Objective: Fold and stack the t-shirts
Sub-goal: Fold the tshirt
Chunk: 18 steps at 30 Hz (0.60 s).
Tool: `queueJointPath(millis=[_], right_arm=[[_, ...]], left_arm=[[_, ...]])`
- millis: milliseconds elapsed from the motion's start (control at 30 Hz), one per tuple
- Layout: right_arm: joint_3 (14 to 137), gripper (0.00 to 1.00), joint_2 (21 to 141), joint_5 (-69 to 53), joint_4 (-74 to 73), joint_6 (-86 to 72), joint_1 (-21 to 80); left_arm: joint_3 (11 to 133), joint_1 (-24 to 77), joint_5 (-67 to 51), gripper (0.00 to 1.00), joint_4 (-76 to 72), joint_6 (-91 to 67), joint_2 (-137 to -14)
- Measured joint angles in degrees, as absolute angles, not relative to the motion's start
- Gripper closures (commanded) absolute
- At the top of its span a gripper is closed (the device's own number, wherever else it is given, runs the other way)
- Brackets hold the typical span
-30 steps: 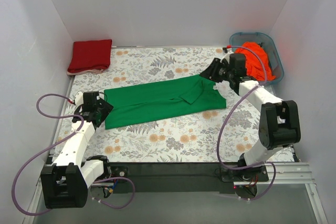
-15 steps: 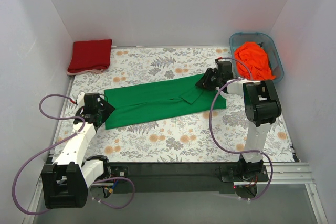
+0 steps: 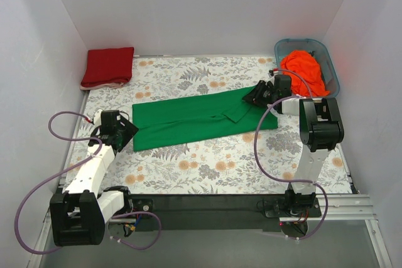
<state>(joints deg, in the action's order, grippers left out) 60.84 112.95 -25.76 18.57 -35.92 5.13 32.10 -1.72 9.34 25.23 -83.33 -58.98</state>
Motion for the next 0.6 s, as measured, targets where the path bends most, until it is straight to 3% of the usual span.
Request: queueJointPath(millis=[233,400,600], right_arm=[[57.67,0.63,102.72,-26.81,15.81,-32.91,6.33],[53.78,0.63,95.11,-22.57,12.14,-29.30,8.97],[49.21,0.63,93.51,-21.26,7.92,-27.99,10.04]], left_arm=[[42.15,-1.37,5.89,0.35,24.73,-82.59,-68.60],[53.28,2.35,4.84,0.45,22.96,-81.41,-80.47],[63.86,6.52,4.47,0.48,20.64,-80.58,-96.36]])
